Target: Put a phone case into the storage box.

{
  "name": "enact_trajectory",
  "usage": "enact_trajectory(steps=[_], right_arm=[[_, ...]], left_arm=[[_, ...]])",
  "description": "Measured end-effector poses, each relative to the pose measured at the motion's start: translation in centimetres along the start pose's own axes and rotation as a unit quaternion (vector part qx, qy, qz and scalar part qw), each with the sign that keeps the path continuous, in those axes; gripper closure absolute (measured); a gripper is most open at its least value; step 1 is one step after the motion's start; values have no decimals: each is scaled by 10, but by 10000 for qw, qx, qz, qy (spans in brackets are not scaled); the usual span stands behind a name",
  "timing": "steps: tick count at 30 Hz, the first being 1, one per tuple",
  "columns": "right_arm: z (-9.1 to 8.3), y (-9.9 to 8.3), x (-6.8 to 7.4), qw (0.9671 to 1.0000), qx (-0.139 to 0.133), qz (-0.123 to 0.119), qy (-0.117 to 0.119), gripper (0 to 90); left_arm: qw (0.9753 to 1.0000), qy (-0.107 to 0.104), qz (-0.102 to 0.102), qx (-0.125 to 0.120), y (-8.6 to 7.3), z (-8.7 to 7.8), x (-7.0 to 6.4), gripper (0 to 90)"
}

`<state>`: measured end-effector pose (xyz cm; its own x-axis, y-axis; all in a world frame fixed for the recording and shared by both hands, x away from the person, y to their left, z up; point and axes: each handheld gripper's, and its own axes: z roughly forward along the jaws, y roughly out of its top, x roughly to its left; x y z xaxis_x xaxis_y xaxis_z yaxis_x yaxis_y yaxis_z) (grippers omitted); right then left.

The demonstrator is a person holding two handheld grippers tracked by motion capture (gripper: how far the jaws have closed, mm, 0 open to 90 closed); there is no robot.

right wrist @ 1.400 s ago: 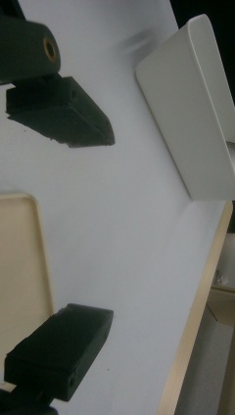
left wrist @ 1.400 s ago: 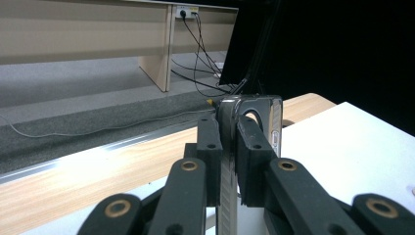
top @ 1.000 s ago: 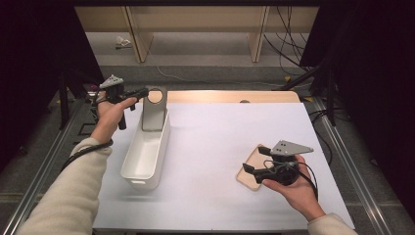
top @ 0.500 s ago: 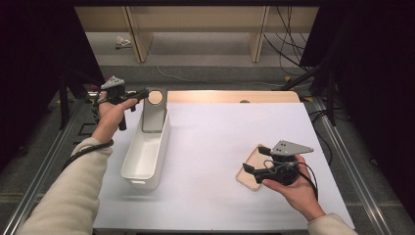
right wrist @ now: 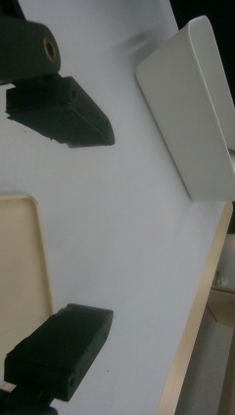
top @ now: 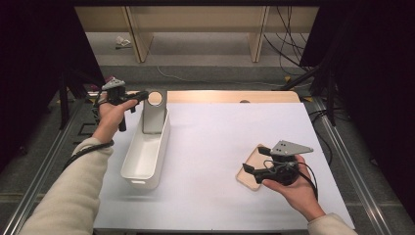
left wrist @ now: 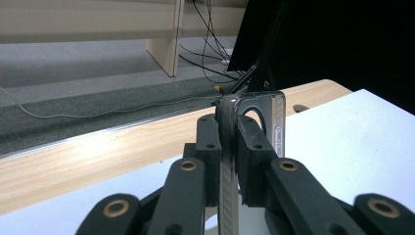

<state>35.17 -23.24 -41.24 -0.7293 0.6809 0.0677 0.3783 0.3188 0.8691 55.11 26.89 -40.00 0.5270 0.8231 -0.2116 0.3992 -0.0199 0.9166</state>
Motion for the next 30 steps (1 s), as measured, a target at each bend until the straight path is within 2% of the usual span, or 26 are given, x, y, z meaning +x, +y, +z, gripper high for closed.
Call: enact_trajectory(steps=[24,30], right_arm=[[1,0,0,10000,5,0,1,172],[1,0,0,10000,10,-10,4,172]], left_arm=[[9991,299,33,285,-4,2,5,782],[9984,444,95,344,-6,4,5,786]])
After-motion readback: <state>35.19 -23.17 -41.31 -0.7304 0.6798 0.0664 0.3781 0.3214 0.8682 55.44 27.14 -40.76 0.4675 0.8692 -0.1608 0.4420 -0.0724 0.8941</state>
